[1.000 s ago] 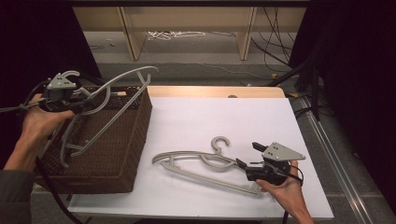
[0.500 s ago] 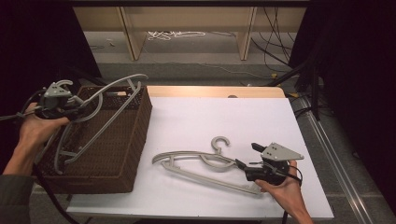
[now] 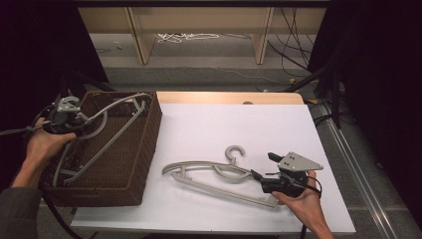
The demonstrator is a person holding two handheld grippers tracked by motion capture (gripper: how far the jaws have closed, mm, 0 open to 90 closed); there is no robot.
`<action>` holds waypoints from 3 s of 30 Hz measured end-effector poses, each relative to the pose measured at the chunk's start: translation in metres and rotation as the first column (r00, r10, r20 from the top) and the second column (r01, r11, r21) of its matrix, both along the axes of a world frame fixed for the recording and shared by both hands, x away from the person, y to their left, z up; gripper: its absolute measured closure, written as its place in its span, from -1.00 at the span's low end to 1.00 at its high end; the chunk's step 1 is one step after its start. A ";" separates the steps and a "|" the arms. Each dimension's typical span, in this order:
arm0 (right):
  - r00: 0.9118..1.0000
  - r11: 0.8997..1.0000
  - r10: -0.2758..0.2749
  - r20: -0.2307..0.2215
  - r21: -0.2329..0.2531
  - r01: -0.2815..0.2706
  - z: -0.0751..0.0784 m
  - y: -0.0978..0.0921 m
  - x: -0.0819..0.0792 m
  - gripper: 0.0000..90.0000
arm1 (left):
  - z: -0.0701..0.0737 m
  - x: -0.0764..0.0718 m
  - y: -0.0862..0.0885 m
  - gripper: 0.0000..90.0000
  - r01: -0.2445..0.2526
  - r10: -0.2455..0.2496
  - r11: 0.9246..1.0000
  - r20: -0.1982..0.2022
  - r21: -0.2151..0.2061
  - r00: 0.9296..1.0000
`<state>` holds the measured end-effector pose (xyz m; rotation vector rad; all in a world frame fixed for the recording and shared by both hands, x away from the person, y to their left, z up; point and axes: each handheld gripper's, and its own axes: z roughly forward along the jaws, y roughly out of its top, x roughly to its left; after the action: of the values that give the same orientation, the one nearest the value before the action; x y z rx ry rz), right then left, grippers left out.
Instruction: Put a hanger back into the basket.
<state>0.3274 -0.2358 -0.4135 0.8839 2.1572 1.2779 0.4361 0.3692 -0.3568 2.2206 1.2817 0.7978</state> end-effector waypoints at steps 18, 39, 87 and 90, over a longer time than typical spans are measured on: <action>1.000 1.000 0.002 -0.001 -0.003 -0.002 -0.001 0.000 0.000 -0.51 | -0.046 0.019 -0.004 0.79 -0.024 0.030 0.998 -0.100 0.064 0.994; 1.000 1.000 0.003 -0.010 0.001 -0.003 -0.002 0.000 0.001 -0.51 | 0.016 -0.020 -0.034 -0.14 -0.129 0.155 0.977 0.147 -0.172 0.977; 1.000 0.999 0.031 -0.006 0.042 -0.030 -0.011 0.004 0.002 -0.60 | -0.061 -0.128 -0.195 -0.63 0.453 -0.277 0.760 0.397 -0.467 0.875; 0.999 0.998 0.030 -0.026 0.048 -0.029 -0.012 0.004 0.002 -0.60 | -0.062 -0.130 -0.194 -0.63 0.463 -0.283 0.765 0.413 -0.447 0.866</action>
<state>0.3294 -0.2315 -0.4253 0.8963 2.1765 1.3445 0.3058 0.1748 -0.4185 1.7146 0.7317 0.5278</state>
